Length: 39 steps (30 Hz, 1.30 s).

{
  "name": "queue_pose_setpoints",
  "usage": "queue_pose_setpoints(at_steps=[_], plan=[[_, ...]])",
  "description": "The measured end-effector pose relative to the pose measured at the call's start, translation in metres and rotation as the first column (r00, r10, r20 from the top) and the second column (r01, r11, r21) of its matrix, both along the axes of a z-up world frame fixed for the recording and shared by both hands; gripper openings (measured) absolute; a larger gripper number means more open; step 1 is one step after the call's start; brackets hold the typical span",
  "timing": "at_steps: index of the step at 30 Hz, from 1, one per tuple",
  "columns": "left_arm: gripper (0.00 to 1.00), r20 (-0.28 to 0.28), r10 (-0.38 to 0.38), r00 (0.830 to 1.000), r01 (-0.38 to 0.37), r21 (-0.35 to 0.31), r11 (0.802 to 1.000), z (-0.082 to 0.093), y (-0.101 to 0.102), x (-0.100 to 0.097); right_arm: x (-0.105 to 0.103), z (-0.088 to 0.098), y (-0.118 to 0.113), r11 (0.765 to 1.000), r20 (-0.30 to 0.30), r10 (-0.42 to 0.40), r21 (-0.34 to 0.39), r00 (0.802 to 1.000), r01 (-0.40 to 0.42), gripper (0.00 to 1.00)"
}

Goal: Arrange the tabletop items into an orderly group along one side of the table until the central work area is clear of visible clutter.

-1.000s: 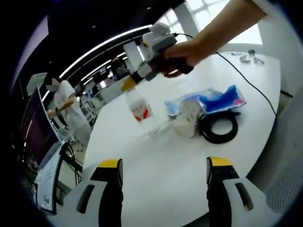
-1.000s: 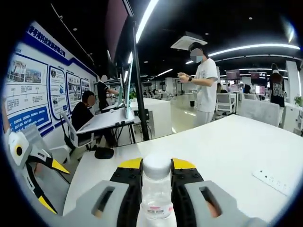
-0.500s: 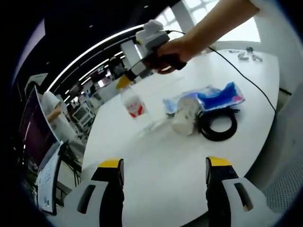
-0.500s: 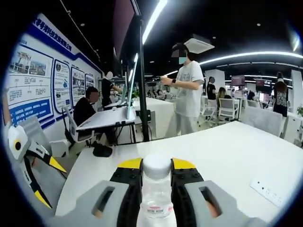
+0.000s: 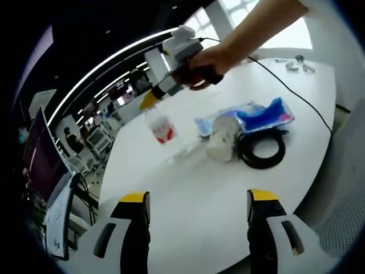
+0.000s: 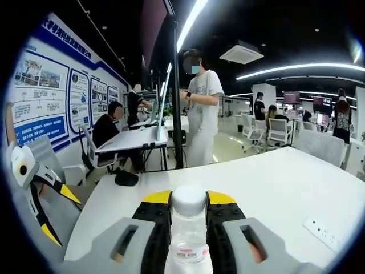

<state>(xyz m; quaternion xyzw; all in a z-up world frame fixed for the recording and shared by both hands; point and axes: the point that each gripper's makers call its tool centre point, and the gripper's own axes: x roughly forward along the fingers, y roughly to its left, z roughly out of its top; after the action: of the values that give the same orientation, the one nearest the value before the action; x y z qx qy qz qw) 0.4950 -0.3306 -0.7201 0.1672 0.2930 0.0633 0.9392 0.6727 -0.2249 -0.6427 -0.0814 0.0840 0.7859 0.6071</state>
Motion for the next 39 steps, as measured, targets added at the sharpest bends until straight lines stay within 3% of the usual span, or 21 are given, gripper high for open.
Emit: queue_pose_setpoints(at_steps=[16,39], plan=[[0.65,-0.028,-0.009,1.000,0.009,0.008,1.000,-0.0048,-0.0013,-0.0014,-0.0061,-0.0004,-0.0036,0.999,0.020,0.033,0.006,0.999,-0.033,0.19],[0.65,-0.010,0.003,1.000,-0.003,0.017,1.000,-0.0006,0.0008,-0.0014,-0.0066,-0.0004,-0.0042,1.000,0.035,0.023,-0.004,0.999,-0.022,0.20]])
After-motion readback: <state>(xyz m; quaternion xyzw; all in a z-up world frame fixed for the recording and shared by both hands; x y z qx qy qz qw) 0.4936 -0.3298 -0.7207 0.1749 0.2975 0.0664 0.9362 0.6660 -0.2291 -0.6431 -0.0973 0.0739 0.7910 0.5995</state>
